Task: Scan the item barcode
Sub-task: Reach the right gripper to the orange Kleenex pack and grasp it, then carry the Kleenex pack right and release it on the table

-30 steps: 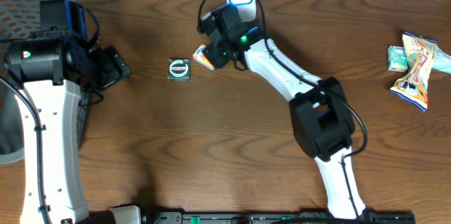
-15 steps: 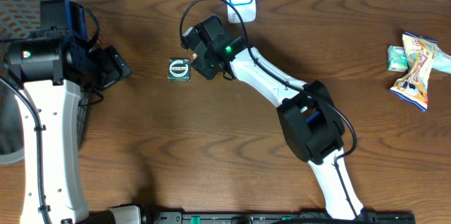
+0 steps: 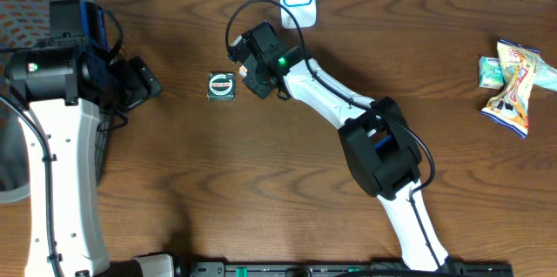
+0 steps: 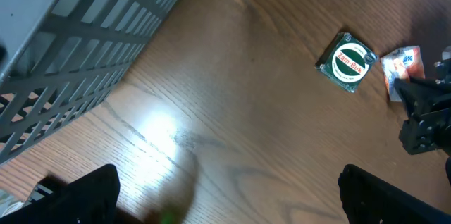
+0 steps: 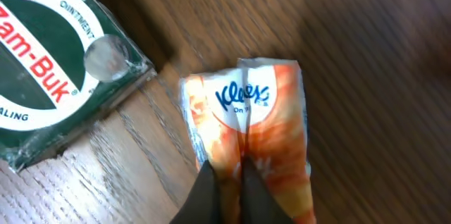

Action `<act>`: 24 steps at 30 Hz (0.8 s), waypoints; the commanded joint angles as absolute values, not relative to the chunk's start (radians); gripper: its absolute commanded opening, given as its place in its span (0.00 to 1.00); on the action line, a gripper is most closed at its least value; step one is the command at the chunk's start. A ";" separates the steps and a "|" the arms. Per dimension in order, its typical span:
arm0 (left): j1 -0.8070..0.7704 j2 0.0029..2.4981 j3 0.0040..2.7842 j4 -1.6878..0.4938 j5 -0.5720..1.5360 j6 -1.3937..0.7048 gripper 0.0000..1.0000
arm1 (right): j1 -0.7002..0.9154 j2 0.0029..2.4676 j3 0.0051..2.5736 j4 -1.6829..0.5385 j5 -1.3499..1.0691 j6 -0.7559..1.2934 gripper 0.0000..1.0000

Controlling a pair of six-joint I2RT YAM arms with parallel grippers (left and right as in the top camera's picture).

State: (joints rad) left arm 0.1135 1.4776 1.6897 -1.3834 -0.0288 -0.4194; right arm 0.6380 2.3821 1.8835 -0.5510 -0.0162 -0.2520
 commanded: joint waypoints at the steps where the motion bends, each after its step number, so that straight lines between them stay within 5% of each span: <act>1: 0.116 1.484 1.686 -1.386 -0.035 -0.424 0.97 | 0.633 2.405 1.868 -0.625 0.031 -0.184 0.01; 6: 0.116 1.484 1.686 -1.386 -0.035 -0.424 0.98 | 0.614 2.334 1.868 -0.812 -0.036 -0.105 0.01; 12: 0.116 1.484 1.686 -1.386 -0.035 -0.424 0.97 | 0.555 2.223 1.868 -1.073 -0.444 -0.105 0.01; 17: 0.116 1.484 1.686 -1.386 -0.035 -0.424 0.98 | 0.462 2.212 1.867 -1.341 -0.836 -0.253 0.01; 24: 0.116 1.484 1.686 -1.386 -0.035 -0.424 0.98 | 0.338 2.212 1.839 -1.424 -1.003 -0.389 0.01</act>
